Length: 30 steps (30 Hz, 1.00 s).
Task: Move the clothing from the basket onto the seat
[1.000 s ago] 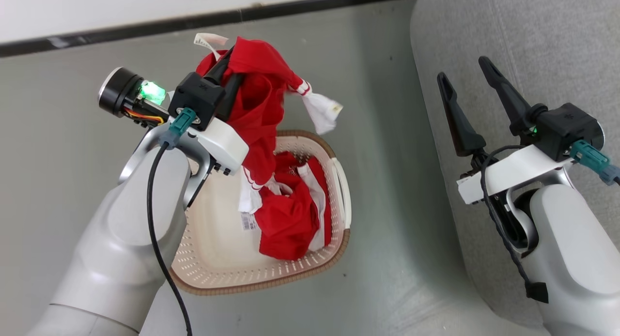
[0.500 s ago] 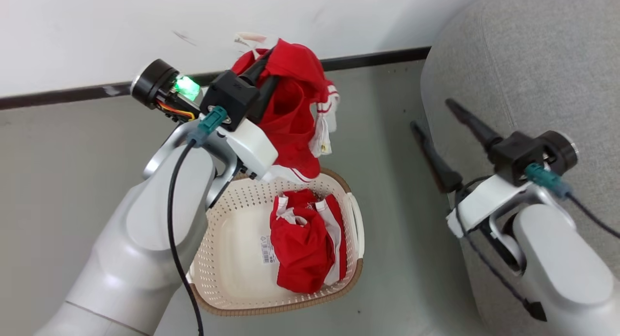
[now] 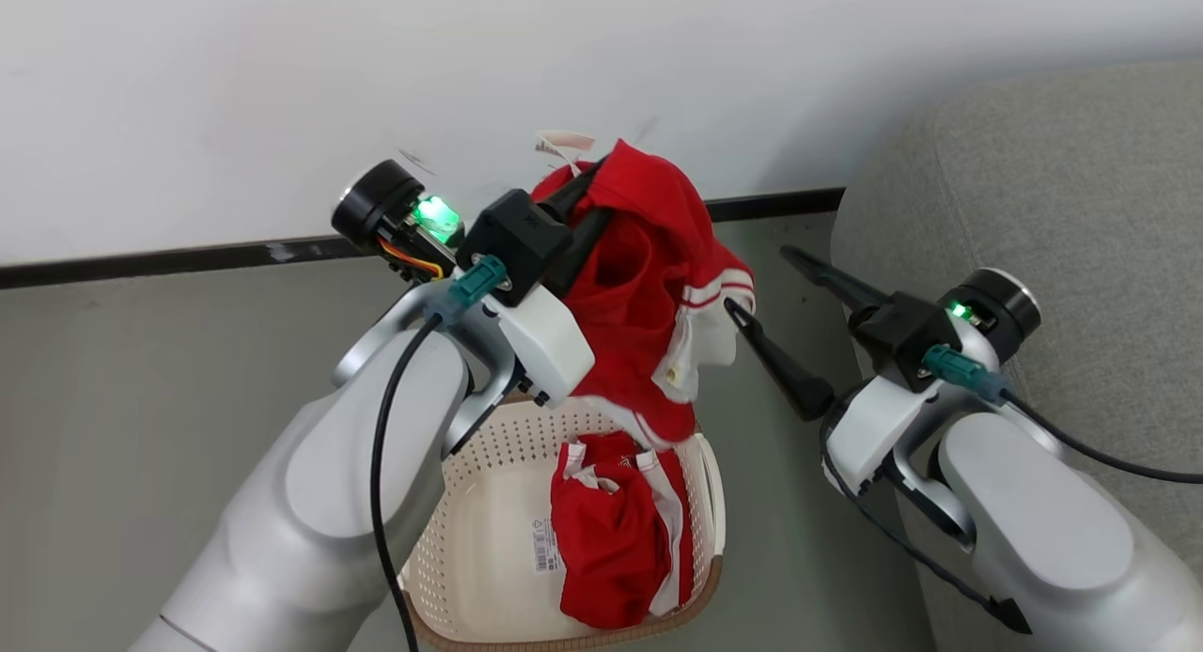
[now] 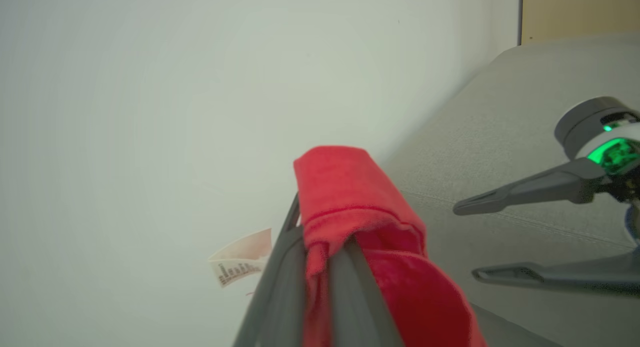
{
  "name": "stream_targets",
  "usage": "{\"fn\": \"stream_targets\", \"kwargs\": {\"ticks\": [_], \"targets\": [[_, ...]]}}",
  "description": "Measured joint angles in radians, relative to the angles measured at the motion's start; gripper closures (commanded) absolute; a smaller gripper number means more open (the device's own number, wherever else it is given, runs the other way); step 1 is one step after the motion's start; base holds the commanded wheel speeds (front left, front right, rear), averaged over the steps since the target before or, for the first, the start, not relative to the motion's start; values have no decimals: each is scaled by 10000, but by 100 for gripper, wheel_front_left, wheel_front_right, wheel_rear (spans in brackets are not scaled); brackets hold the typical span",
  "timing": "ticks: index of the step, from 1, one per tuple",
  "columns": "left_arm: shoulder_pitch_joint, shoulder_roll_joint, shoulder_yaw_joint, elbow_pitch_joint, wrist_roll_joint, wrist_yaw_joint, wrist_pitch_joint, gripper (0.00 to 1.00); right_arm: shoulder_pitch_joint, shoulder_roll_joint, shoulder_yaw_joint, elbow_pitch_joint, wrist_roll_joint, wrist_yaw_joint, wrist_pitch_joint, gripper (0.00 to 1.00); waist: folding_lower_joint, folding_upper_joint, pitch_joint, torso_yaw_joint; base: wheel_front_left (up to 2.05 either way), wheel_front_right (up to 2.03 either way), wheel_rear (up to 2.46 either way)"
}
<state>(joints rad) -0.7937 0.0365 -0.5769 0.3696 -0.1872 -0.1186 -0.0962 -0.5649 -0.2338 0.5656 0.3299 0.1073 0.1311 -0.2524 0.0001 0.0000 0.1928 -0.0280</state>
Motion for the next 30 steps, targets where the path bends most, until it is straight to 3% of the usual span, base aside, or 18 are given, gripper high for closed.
{"fn": "stream_targets", "kwargs": {"ticks": [16,30], "targets": [[842,2,-570,-1114,-598,-63,871,100,-184,224,1528,610,1097,0,0,0,0,0,-1100,369,0,0,0],[1413,4,-995,-1910,-959,-63,1450,100,-613,167,2451,1868,1216,2,2,0,0,1,-1638,591,0,0,0]]}}
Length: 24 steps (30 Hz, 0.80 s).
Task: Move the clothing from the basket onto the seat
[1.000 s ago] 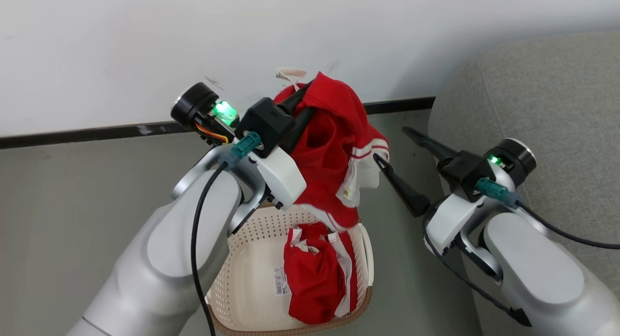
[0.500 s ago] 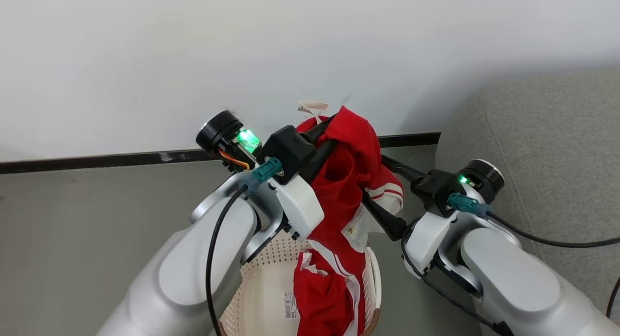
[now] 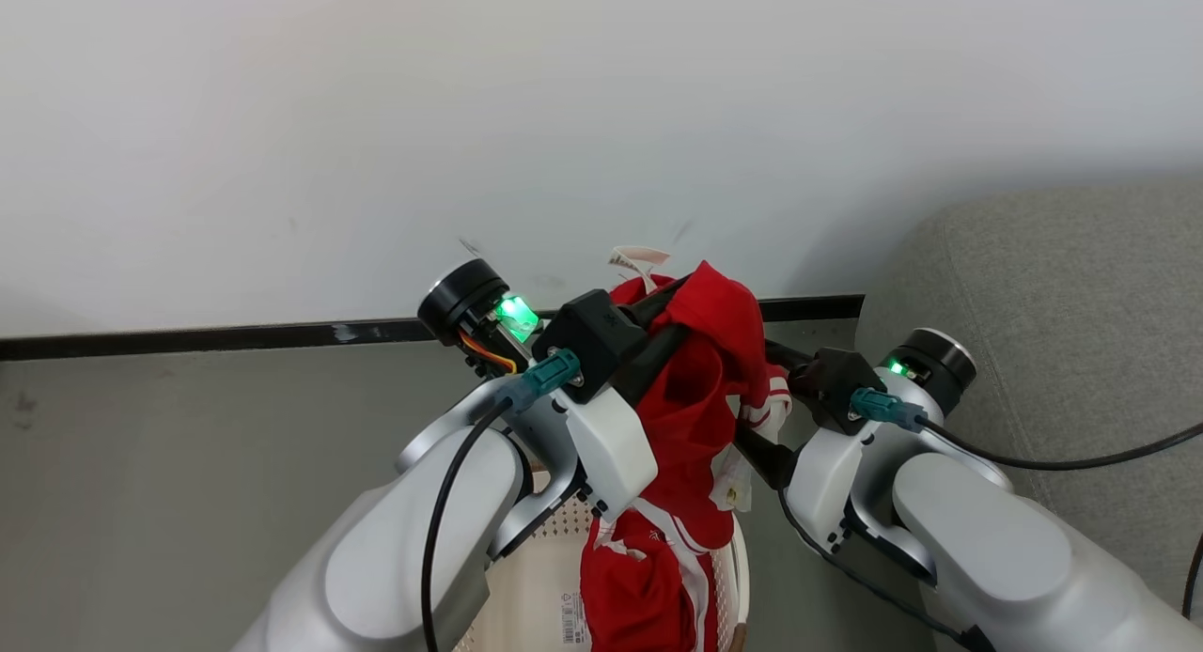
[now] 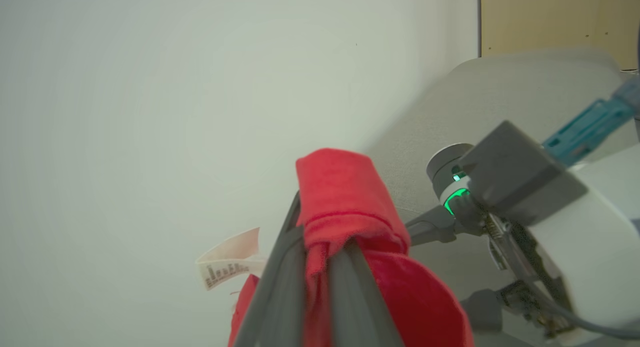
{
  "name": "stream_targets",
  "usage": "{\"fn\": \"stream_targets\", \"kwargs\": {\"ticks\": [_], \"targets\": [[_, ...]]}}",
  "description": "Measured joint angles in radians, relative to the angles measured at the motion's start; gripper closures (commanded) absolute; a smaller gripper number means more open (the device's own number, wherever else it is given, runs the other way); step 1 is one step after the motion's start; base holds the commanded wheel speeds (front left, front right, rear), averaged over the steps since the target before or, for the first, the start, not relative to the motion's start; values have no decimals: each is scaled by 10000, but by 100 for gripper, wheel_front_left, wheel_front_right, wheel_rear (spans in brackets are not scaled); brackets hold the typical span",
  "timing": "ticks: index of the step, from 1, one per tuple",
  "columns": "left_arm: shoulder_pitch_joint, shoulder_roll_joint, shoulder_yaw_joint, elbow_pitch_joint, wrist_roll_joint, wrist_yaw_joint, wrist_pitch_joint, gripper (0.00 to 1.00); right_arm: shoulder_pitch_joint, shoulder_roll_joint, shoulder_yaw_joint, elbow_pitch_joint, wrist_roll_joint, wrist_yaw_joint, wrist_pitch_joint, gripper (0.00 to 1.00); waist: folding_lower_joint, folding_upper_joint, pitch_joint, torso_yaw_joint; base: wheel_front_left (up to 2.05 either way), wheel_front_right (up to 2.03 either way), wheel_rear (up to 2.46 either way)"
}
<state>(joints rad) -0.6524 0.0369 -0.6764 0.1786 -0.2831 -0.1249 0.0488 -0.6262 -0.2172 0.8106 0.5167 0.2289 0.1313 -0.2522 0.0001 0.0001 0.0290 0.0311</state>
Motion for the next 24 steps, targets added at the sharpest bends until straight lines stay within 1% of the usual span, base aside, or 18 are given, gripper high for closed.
{"fn": "stream_targets", "kwargs": {"ticks": [1,2,3,4,5,10,13,15,16,17,18,19,24], "targets": [[58,0,-13,-46,-15,0,42,100,-3,33,119,82,52,0,0,0,0,-1,-26,9,0,0,0],[105,4,-25,-67,-63,0,86,100,-4,71,207,157,109,0,0,26,0,-1,-49,15,0,0,0],[137,8,-33,-92,-119,0,119,100,-8,104,288,205,140,0,-2,58,0,0,-72,20,0,0,0],[172,10,-35,-130,-165,0,119,100,-27,134,353,240,190,0,0,80,0,-1,-93,21,0,0,0],[217,12,-31,-176,-173,2,123,100,-63,174,389,268,221,0,0,100,0,-1,-112,19,0,0,0],[360,23,-12,-355,-230,38,305,100,-209,230,422,314,414,0,0,100,0,-1,-154,-48,0,0,0],[510,29,36,-454,-247,136,309,100,-208,194,288,322,568,0,0,100,0,-1,-147,-118,0,0,0],[572,48,115,-485,-278,174,339,76,-208,136,148,320,669,0,0,100,0,0,-137,-178,0,0,0],[607,54,153,-499,-314,198,339,59,-208,88,79,314,709,0,0,100,-1,-1,-132,-209,0,0,0],[677,56,190,-518,-345,259,339,28,-207,21,6,307,713,2,0,100,-1,0,-125,-245,0,0,0],[732,61,209,-518,-372,261,339,6,-207,-50,-84,293,746,2,0,100,0,-1,-118,-281,0,0,0],[782,67,230,-520,-414,282,337,0,-207,-123,-192,274,813,2,0,100,0,-1,-111,-321,0,0,0],[952,115,376,-510,-489,433,290,0,-208,-556,-782,69,890,2,0,100,0,-1,-76,-557,0,0,0]]}}
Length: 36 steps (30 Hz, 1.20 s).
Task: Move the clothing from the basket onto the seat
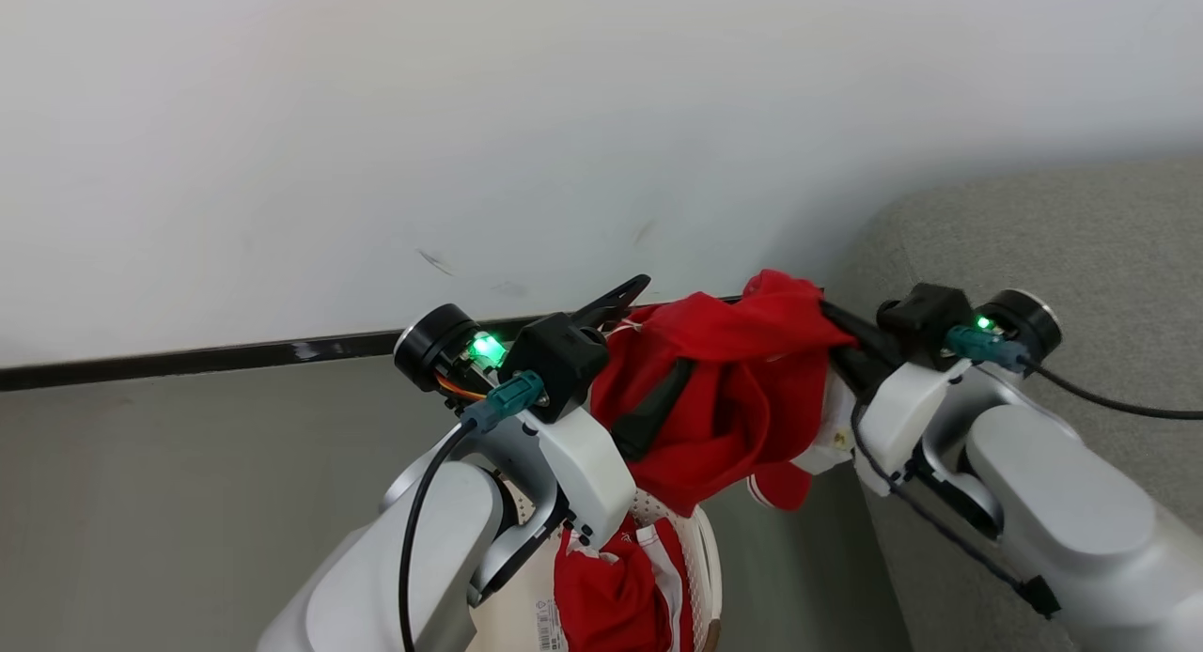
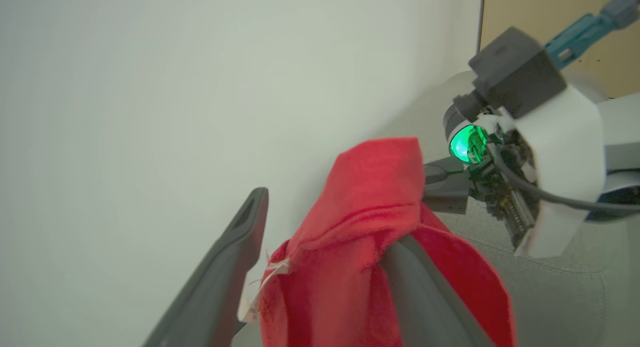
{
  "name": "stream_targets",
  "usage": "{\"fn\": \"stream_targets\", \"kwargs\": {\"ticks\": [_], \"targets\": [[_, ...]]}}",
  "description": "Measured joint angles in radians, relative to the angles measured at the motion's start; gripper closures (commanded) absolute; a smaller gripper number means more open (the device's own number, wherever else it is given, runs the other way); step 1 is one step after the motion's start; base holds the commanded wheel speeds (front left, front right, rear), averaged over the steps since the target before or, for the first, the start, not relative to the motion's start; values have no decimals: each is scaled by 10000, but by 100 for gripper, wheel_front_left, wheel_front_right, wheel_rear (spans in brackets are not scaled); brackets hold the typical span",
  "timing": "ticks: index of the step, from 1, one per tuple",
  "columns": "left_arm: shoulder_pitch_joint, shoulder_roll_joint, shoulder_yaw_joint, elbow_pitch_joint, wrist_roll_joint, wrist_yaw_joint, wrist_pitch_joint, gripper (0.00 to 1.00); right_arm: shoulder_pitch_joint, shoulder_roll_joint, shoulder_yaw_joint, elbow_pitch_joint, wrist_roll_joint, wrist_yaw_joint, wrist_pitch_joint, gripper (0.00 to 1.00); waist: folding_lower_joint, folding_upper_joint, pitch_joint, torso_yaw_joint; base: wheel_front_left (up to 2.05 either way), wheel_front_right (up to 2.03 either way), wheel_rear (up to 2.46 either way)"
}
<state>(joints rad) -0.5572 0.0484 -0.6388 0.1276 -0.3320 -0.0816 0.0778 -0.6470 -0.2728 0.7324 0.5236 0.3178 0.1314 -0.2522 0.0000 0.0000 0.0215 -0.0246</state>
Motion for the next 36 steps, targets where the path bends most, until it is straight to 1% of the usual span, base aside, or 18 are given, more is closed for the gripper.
{"fn": "stream_targets", "kwargs": {"ticks": [9,13,20,26,28,36], "targets": [[368,-13,13,98,-125,12,-359,0,-151,-949,-1450,-635,-2,0,0,100,0,0,43,-586,0,0,0],[454,-21,-67,125,-226,10,-514,0,-119,-1398,-1896,-744,-8,2,0,100,0,0,45,-896,0,0,0],[721,-31,-305,180,-397,-4,-723,0,488,-2054,-2608,-1014,-25,2,0,100,0,0,29,-1478,0,0,0],[785,-40,-516,194,-464,-10,-899,0,1073,-2265,-3055,-1325,-35,0,0,100,0,0,13,-1997,0,0,0],[785,-38,-537,196,-466,-10,-936,0,1147,-2270,-3085,-1361,-35,0,0,100,0,0,11,-2085,0,0,0],[907,-56,-681,265,-556,0,-1158,0,1755,-2276,-3365,-1741,-15,0,0,100,0,0,21,-2858,0,0,0]]}}
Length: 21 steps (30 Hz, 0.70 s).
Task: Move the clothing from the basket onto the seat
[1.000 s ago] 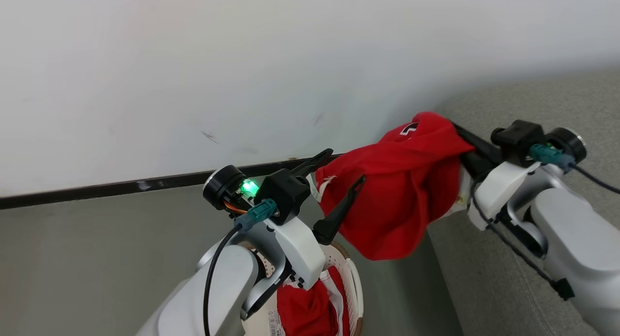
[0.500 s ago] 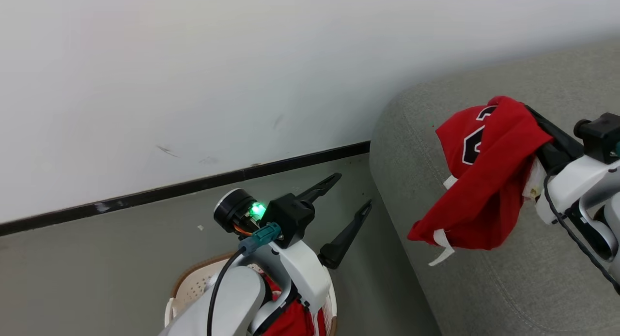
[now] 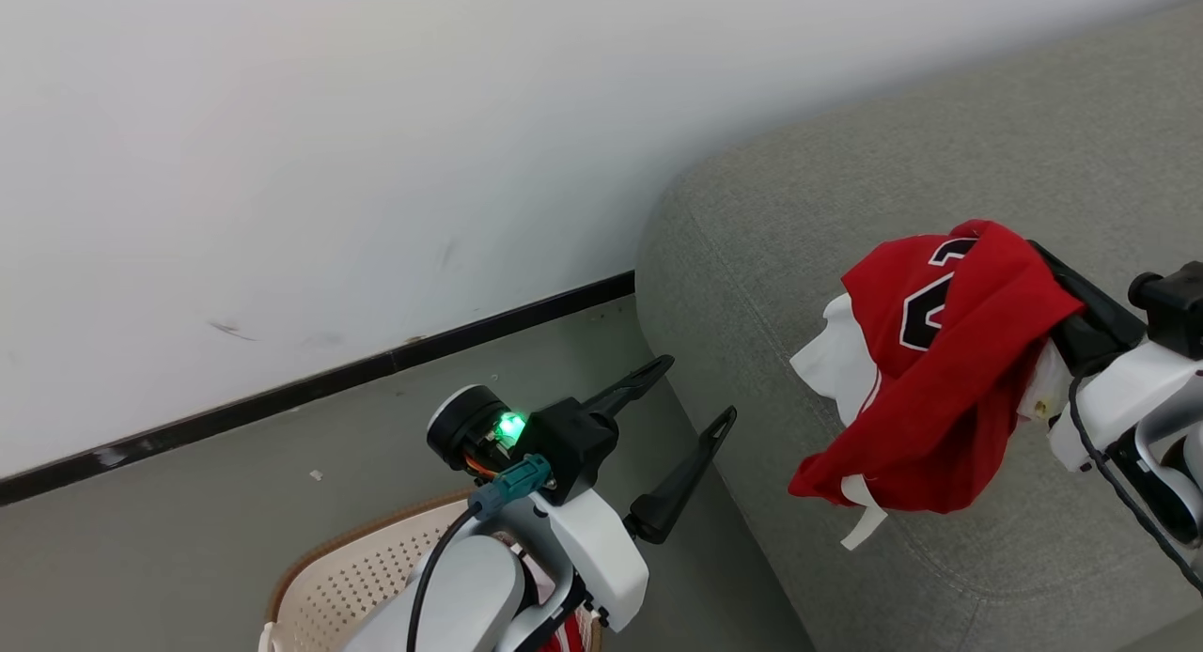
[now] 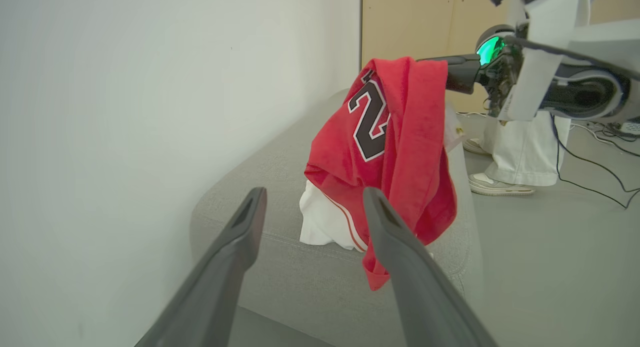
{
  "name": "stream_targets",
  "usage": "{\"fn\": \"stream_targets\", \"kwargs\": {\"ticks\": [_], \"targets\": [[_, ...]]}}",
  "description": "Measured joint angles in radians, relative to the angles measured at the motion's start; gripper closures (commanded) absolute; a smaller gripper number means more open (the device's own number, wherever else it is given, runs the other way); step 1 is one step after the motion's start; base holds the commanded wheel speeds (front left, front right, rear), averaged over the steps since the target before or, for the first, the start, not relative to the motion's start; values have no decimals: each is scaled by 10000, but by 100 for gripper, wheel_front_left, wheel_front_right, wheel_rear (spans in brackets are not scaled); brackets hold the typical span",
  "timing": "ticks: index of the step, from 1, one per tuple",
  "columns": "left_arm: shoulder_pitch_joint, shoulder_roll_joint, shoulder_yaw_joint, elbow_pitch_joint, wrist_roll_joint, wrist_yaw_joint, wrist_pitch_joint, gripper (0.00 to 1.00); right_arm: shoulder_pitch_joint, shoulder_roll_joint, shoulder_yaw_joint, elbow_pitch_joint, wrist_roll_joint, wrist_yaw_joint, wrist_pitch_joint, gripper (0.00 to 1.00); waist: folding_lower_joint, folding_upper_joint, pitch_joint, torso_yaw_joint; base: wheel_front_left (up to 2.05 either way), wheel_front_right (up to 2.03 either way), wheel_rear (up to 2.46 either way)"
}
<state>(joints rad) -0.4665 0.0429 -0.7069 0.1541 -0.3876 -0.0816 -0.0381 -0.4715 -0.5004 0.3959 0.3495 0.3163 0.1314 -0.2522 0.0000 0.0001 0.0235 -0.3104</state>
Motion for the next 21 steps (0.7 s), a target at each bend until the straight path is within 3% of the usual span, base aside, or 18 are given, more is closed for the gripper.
{"fn": "stream_targets", "kwargs": {"ticks": [9,21], "targets": [[81,-8,-138,4,-50,274,-173,0,-290,6,73,-132,113,0,2,100,0,0,235,-597,0,0,0],[-5,-2,-105,-307,307,786,-219,0,-2997,-502,-290,290,174,4,163,100,0,0,1047,-750,0,0,0]]}}
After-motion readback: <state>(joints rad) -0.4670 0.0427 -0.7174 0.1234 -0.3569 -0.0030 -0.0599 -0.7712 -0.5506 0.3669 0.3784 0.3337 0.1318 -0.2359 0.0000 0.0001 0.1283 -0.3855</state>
